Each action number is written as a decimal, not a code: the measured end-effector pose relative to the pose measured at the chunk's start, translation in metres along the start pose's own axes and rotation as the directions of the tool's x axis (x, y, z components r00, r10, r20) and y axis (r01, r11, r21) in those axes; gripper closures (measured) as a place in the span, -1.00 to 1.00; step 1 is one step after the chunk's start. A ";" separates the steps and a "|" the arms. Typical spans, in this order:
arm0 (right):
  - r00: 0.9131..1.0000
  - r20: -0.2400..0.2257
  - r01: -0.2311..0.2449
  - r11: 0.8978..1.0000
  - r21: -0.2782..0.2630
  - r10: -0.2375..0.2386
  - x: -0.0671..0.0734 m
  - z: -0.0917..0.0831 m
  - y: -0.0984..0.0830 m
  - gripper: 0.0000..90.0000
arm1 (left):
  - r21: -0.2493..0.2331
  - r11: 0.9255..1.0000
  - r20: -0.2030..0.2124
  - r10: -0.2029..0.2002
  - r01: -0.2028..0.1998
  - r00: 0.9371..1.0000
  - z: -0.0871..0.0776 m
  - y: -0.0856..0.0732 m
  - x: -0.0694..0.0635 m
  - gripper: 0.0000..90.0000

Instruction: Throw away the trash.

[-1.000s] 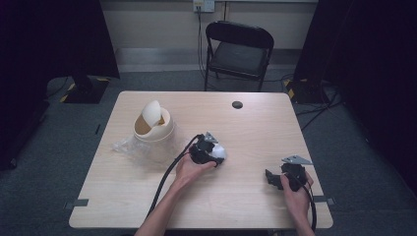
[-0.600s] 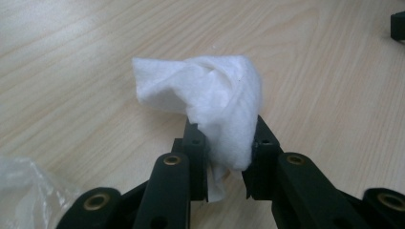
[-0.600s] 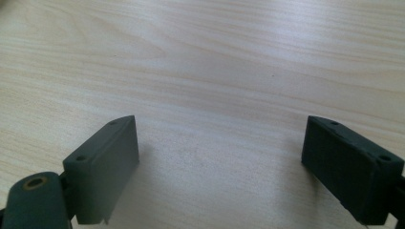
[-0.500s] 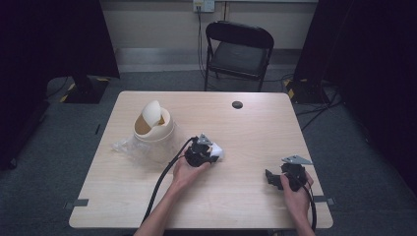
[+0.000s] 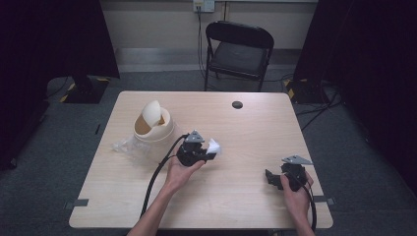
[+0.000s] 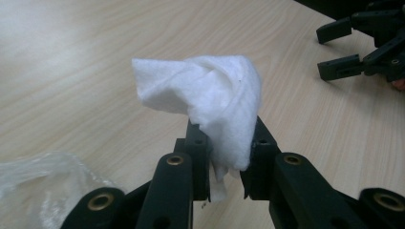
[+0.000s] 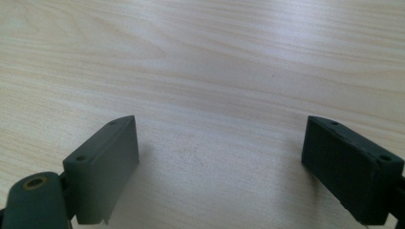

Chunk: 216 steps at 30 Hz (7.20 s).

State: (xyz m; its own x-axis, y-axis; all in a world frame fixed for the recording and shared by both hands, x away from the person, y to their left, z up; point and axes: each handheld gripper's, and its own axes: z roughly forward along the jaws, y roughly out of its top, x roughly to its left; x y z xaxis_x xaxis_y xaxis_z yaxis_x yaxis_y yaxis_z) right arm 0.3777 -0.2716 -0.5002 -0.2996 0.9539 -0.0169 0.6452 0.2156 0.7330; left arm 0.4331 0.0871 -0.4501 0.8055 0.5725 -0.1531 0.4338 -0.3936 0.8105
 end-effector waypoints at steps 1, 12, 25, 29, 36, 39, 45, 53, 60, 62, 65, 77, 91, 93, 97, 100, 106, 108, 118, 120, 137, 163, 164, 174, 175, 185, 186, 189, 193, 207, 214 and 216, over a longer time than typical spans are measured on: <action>1.000 0.000 0.001 1.000 0.000 -0.001 0.000 0.000 0.000 -0.74 | -0.014 1.000 -0.005 -0.008 0.008 1.000 -0.004 0.000 0.000 0.70; 1.000 0.000 0.000 1.000 0.000 0.000 0.000 0.000 0.000 -0.75 | -0.043 0.999 0.013 0.033 -0.032 0.999 -0.043 -0.006 -0.010 0.70; 1.000 0.002 0.000 1.000 0.000 0.000 0.000 0.000 0.000 -0.75 | -0.087 0.994 -0.019 0.067 -0.069 0.998 -0.099 -0.010 -0.011 0.70; 1.000 0.001 0.000 1.000 -0.001 0.000 0.000 0.000 0.000 -0.75 | -0.114 0.991 -0.041 0.068 -0.072 0.997 -0.119 -0.014 -0.003 0.70; 1.000 0.000 -0.002 1.000 0.000 0.002 0.000 0.000 0.000 -0.75 | -0.145 0.987 -0.070 0.055 -0.065 0.996 -0.147 -0.017 0.006 0.70; 1.000 0.002 -0.001 1.000 0.000 0.001 0.000 0.000 0.000 -0.75 | -0.182 0.982 -0.078 0.039 -0.053 0.996 -0.159 -0.017 0.011 0.70; 1.000 0.001 -0.001 1.000 0.000 0.001 0.000 0.000 0.000 -0.75 | -0.208 0.977 -0.115 0.016 -0.040 0.993 -0.180 -0.016 0.023 0.70; 1.000 0.001 -0.001 1.000 0.000 0.001 0.000 0.000 0.000 -0.75 | -0.217 0.976 -0.149 0.000 -0.032 0.989 -0.197 -0.015 0.036 0.70; 1.000 0.001 -0.001 1.000 0.000 0.001 0.000 0.000 0.000 -0.75 | -0.222 0.975 -0.186 -0.039 -0.003 0.982 -0.212 -0.017 0.049 0.70; 1.000 0.001 -0.001 1.000 0.000 0.001 0.000 0.000 0.000 -0.75 | -0.221 0.975 -0.195 -0.042 -0.002 0.980 -0.216 -0.017 0.054 0.70; 1.000 0.001 -0.001 1.000 0.000 0.001 0.000 0.000 0.000 -0.75 | -0.223 0.975 -0.203 -0.062 0.016 0.977 -0.219 -0.016 0.061 0.70; 1.000 0.001 -0.001 1.000 0.000 0.001 0.000 0.000 0.000 -0.75 | -0.158 0.986 -0.251 -0.090 0.050 0.964 -0.214 -0.013 0.092 0.69; 1.000 0.001 -0.001 1.000 0.000 0.001 0.000 0.000 0.000 -0.75 | -0.103 0.991 -0.247 -0.113 0.089 0.962 -0.196 -0.016 0.111 0.69; 1.000 0.001 -0.001 1.000 0.000 0.001 0.000 0.000 0.000 -0.75 | -0.088 0.992 -0.240 -0.109 0.090 0.965 -0.193 -0.016 0.112 0.68; 1.000 0.001 -0.001 1.000 0.000 0.001 0.000 0.000 0.000 -0.75 | -0.071 0.993 -0.246 -0.111 0.097 0.963 -0.189 -0.015 0.113 0.68; 1.000 0.001 -0.001 1.000 0.000 0.001 0.000 0.000 0.000 -0.75 | -0.066 0.992 -0.245 -0.118 0.105 0.962 -0.186 -0.015 0.114 0.68; 1.000 0.001 -0.001 1.000 0.000 0.001 0.000 0.000 0.000 -0.75 | -0.014 0.995 -0.257 -0.101 0.101 0.961 -0.182 -0.009 0.116 0.68; 1.000 0.001 -0.001 1.000 0.000 0.001 0.000 0.000 0.000 -0.75 | 0.008 0.996 -0.255 -0.089 0.094 0.963 -0.179 -0.006 0.117 0.68; 1.000 0.001 -0.001 1.000 0.000 0.001 0.000 0.000 0.000 -0.75 | 0.031 0.992 -0.220 -0.116 0.125 0.969 -0.169 -0.004 0.124 0.67; 1.000 0.001 -0.001 1.000 0.000 0.001 0.000 0.000 0.000 -0.75 | 0.065 0.990 -0.225 -0.107 0.125 0.968 -0.165 -0.001 0.124 0.66; 1.000 0.000 -0.001 1.000 0.000 0.001 0.000 0.000 0.000 -0.75 | 0.184 0.978 -0.265 -0.052 0.103 0.963 -0.154 0.010 0.127 0.50; 1.000 0.001 -0.001 1.000 0.000 0.001 0.000 0.000 0.000 -0.75 | 0.166 0.981 -0.311 -0.049 0.105 0.949 -0.167 0.011 0.122 0.72; 1.000 0.001 -0.001 1.000 0.000 0.001 0.000 0.000 0.000 -0.75 | 0.169 0.979 -0.316 -0.051 0.109 0.947 -0.166 0.011 0.123 0.77; 1.000 0.001 -0.001 1.000 0.000 0.001 0.000 0.000 0.000 -0.75 | 0.232 0.967 -0.312 -0.025 0.102 0.950 -0.153 0.015 0.121 0.29; 1.000 0.001 -0.001 1.000 0.000 0.001 0.000 0.000 0.000 -0.75 | 0.232 0.967 -0.312 -0.025 0.102 0.950 -0.153 0.015 0.121 0.22; 1.000 0.001 -0.001 1.000 0.000 0.001 0.000 0.000 0.000 -0.75 | 0.177 0.981 -0.327 -0.020 0.082 0.945 -0.169 0.016 0.116 0.03; 1.000 0.001 -0.001 1.000 0.000 0.001 0.000 0.000 0.000 -0.75 | 0.173 0.982 -0.325 -0.016 0.077 0.946 -0.169 0.016 0.115 0.05; 1.000 0.001 -0.001 1.000 0.000 0.001 0.000 0.000 0.000 -0.75 | 0.158 0.986 -0.312 -0.006 0.058 0.950 -0.172 0.017 0.112 0.12; 1.000 0.001 -0.001 1.000 0.000 0.001 0.000 0.000 0.000 -0.75 | 0.131 0.990 -0.308 -0.003 0.046 0.951 -0.176 0.015 0.107 0.10; 1.000 0.001 -0.001 1.000 0.000 0.001 0.000 0.000 0.000 -0.75 | -0.005 0.997 -0.321 -0.077 0.080 0.944 -0.196 0.002 0.100 -0.20; 1.000 0.001 -0.001 1.000 0.000 0.001 0.000 0.000 0.000 -0.75 | -0.032 0.993 -0.329 -0.119 0.115 0.937 -0.204 -0.011 0.095 -0.37; 1.000 0.001 -0.001 1.000 0.000 0.001 0.000 0.000 0.000 -0.75 | -0.046 0.992 -0.340 -0.127 0.118 0.932 -0.208 -0.017 0.093 -0.37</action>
State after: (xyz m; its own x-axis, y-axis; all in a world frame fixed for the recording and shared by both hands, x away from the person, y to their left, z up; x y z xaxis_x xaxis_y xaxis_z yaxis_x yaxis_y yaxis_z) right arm 0.3775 -0.2715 -0.5002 -0.2986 0.9542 -0.0168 0.6454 0.2148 0.7330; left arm 0.4167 0.2963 -0.3604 0.5585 0.8278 -0.0533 0.5067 -0.2896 0.8120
